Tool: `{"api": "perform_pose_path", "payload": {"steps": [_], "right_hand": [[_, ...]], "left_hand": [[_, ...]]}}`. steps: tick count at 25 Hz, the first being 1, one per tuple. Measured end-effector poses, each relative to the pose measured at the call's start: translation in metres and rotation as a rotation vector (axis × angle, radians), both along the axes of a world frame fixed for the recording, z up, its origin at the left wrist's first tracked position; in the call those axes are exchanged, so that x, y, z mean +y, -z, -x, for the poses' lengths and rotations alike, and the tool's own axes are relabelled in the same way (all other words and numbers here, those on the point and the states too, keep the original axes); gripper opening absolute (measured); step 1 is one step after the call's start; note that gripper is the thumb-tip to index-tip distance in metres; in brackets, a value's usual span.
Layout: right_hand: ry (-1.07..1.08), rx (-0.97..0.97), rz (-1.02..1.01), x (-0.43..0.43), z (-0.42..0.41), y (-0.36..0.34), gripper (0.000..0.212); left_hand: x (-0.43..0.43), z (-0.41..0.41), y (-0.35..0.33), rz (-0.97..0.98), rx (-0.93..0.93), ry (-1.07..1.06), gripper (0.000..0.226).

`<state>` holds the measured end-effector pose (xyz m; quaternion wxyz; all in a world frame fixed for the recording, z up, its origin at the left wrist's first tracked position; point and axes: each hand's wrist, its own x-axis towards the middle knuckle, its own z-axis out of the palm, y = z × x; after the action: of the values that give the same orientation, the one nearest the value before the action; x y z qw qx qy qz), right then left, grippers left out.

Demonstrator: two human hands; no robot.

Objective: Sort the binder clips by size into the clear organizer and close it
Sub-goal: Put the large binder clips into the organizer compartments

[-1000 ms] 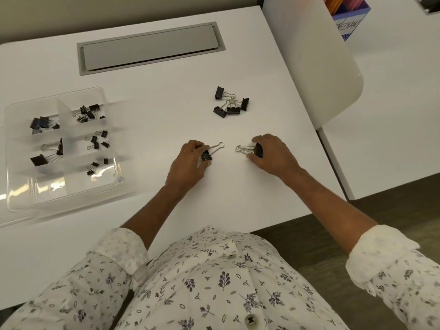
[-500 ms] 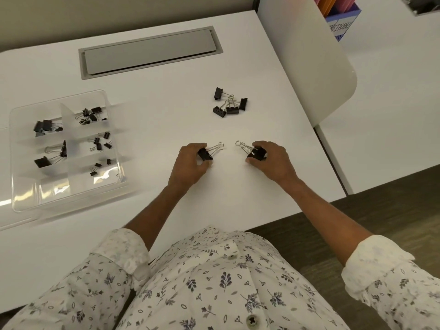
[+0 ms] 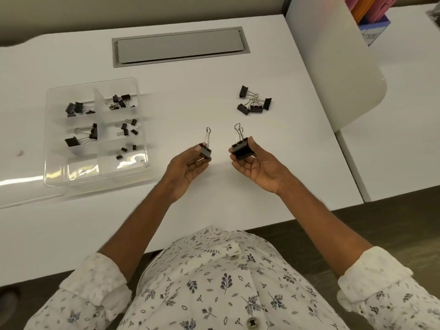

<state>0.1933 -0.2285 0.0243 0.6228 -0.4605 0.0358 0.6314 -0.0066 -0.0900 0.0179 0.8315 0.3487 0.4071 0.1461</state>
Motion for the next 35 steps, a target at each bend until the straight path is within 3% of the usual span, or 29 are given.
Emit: {"api": "perform_pose_path", "payload": {"steps": [6, 13, 17, 24, 29, 35], "right_hand": [[-0.148, -0.086, 0.059, 0.048, 0.051, -0.009, 0.043], [-0.355, -0.375, 0.061, 0.137, 0.148, -0.041, 0.048], [-0.365, -0.555, 0.075, 0.186, 0.2, -0.048, 0.053], [-0.358, -0.841, 0.12, 0.233, 0.248, -0.05, 0.05], [-0.491, -1.362, 0.183, 0.27, 0.267, -0.042, 0.049], [-0.824, -1.842, 0.038, 0.329, 0.29, -0.019, 0.044]], "left_hand": [[0.04, 0.068, -0.022, -0.257, 0.076, -0.035, 0.033], [0.15, 0.175, -0.043, -0.919, 0.438, -0.08, 0.036], [0.218, 0.213, -0.029, -1.229, 0.642, 0.133, 0.044], [0.282, 0.24, -0.002, -1.235, 0.735, 0.487, 0.061], [0.276, 0.259, 0.006, -1.286, 0.58, 0.319, 0.052], [0.269, 0.283, 0.008, -1.316, 0.491, 0.214, 0.052]]}}
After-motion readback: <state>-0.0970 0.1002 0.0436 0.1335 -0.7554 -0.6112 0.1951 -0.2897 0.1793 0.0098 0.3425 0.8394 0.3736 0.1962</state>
